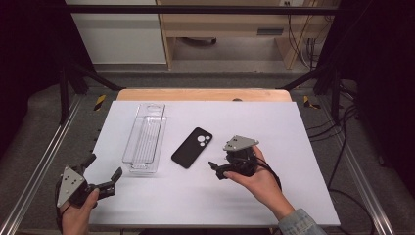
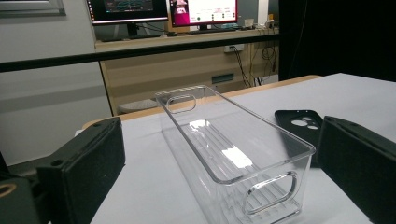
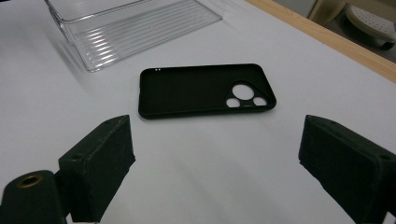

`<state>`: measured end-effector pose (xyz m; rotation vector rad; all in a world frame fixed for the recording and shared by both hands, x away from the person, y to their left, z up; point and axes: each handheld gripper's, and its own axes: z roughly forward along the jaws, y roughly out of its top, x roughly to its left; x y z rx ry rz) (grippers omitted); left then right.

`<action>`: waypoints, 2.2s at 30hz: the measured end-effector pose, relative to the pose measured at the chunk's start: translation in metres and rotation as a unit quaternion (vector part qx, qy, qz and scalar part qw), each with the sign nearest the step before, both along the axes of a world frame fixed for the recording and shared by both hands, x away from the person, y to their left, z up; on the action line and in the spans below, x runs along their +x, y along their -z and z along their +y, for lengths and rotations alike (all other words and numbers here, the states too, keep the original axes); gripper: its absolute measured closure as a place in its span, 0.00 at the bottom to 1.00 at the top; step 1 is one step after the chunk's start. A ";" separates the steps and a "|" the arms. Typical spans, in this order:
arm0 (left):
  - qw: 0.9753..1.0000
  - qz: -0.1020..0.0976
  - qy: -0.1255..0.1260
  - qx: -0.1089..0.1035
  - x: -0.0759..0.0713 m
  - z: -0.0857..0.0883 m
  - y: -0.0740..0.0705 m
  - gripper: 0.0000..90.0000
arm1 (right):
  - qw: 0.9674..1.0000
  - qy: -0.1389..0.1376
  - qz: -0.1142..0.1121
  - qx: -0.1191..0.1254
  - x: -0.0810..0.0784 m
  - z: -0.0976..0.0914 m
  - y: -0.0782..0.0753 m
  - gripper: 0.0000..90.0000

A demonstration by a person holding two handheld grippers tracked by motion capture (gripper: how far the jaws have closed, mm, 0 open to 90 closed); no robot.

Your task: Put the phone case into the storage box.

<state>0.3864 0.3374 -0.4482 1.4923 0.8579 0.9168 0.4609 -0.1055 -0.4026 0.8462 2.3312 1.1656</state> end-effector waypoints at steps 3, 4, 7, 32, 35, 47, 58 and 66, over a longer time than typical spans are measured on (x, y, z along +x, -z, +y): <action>1.000 0.001 0.000 0.000 0.000 0.000 0.000 0.01 | 1.000 -0.007 0.003 -0.005 0.002 0.006 0.001 0.12; 1.000 0.000 0.000 0.000 0.000 0.000 0.000 0.01 | 1.000 -0.008 0.004 -0.007 0.003 0.008 0.001 0.12; 1.000 0.001 0.000 0.000 0.000 0.000 0.000 0.01 | 1.000 -0.014 0.007 -0.010 0.004 0.015 0.002 0.12; 1.000 -0.001 -0.003 -0.004 0.000 0.002 0.000 0.01 | 0.999 -0.036 0.028 -0.026 0.015 0.048 0.005 0.15; 1.000 -0.001 -0.002 -0.004 0.000 0.002 0.000 0.01 | 0.998 -0.037 0.028 -0.029 0.016 0.051 0.003 0.15; 1.000 -0.001 -0.002 -0.005 0.000 0.003 0.000 0.01 | 0.998 -0.044 0.038 -0.032 0.023 0.065 0.005 0.16; 1.000 -0.001 -0.002 -0.006 0.000 0.003 0.000 0.01 | 0.997 -0.051 0.046 -0.040 0.027 0.076 0.010 0.16; 1.000 0.000 -0.001 -0.005 0.000 0.003 0.000 0.01 | 0.996 -0.056 0.053 -0.045 0.030 0.085 0.013 0.16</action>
